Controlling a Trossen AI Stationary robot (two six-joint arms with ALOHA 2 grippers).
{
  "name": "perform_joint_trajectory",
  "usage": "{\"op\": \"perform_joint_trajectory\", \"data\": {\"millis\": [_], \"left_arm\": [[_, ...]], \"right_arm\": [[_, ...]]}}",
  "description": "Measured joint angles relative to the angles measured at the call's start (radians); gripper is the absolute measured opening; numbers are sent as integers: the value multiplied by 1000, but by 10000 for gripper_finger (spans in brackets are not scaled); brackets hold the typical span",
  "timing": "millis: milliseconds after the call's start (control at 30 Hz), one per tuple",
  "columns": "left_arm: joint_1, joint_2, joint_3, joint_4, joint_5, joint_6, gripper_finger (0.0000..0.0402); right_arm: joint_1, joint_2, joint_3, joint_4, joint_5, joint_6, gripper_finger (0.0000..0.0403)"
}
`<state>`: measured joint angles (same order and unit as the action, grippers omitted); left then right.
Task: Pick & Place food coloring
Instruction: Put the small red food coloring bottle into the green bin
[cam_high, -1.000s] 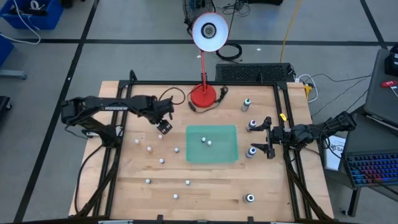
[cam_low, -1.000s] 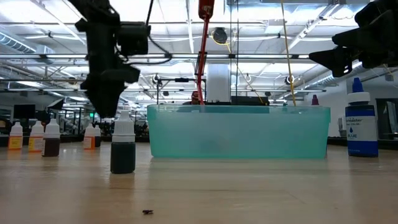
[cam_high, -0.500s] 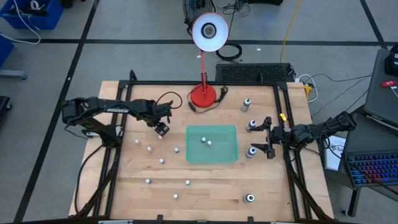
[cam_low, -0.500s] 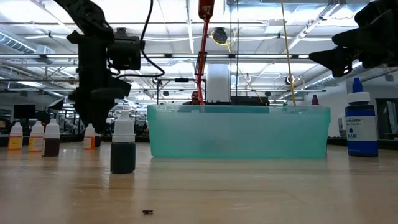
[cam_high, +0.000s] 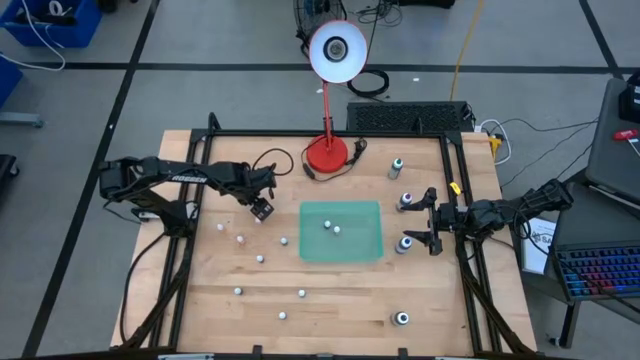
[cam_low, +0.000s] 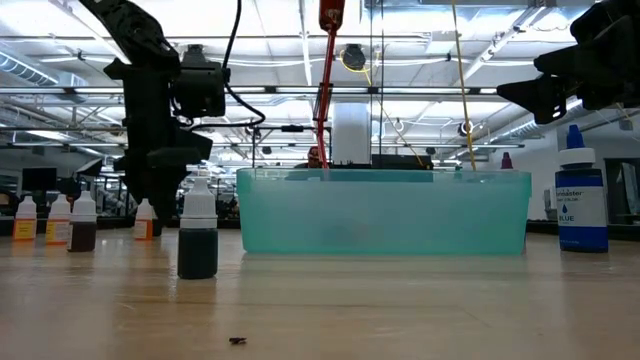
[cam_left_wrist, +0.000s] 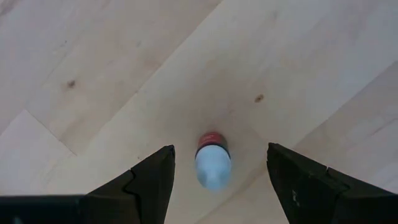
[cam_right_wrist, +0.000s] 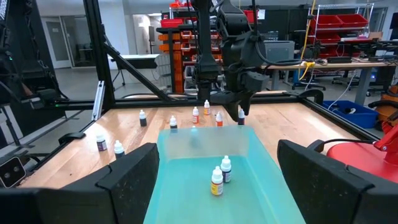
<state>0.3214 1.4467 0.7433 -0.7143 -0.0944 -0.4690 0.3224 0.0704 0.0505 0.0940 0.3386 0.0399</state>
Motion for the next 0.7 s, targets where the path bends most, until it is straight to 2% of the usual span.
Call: {"op": "perform_joint_trajectory", "data": {"millis": [367,700], "left_arm": [[0,0,0,-35,-38,-5,246],[0,0,0,-33,-37,-5,131]], "right_arm": [[0,0,0,0,0,0,313],[0,0,0,0,0,0,313]]}}
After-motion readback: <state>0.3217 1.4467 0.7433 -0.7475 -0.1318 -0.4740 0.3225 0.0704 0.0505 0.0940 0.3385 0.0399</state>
